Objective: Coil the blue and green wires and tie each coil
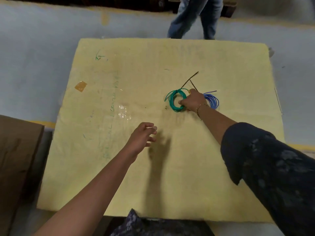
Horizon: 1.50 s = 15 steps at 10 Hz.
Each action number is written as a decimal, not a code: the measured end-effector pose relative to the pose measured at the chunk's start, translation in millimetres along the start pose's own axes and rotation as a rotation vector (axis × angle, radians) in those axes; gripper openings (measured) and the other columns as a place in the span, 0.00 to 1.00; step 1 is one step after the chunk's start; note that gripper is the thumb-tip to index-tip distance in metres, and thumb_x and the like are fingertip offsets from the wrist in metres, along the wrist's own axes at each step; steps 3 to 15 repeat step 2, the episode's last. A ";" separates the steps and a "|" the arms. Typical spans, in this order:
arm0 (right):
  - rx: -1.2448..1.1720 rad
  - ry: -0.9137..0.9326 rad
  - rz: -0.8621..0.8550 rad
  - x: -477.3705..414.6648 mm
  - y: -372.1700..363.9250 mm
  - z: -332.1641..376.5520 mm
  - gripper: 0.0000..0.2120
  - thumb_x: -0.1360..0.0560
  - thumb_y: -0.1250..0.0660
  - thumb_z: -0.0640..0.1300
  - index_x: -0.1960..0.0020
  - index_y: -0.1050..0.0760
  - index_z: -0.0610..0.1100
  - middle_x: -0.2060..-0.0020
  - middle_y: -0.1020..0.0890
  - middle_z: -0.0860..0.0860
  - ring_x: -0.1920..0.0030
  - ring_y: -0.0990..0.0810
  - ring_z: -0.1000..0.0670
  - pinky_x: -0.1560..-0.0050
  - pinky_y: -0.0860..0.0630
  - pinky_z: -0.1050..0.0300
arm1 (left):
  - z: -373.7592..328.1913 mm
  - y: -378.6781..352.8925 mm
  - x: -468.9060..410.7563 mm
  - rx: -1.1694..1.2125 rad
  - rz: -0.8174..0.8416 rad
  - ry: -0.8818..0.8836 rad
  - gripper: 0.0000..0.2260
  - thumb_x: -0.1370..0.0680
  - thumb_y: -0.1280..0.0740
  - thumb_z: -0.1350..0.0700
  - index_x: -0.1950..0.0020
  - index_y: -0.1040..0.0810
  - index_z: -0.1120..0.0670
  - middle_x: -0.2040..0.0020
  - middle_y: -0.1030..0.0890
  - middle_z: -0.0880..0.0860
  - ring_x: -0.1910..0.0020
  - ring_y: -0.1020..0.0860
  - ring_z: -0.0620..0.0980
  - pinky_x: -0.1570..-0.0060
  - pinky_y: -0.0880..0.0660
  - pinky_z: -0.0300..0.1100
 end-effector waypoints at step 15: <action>0.039 0.136 -0.200 20.5 34.8 7.2 0.39 0.28 0.26 0.51 0.24 0.40 0.43 0.29 0.31 0.42 0.33 0.27 0.39 0.40 0.27 0.48 | -10.0 -4.2 -3.1 0.003 -0.046 -0.019 0.16 0.23 0.32 0.48 0.36 0.25 0.50 0.42 0.17 0.54 0.53 0.18 0.51 0.49 0.25 0.47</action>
Point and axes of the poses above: each hand's wrist, its own x-axis away from the middle knuckle, its own y-axis out of the back of the hand, z = x × y, the point moved 9 cm from there along -x, towards the middle knuckle
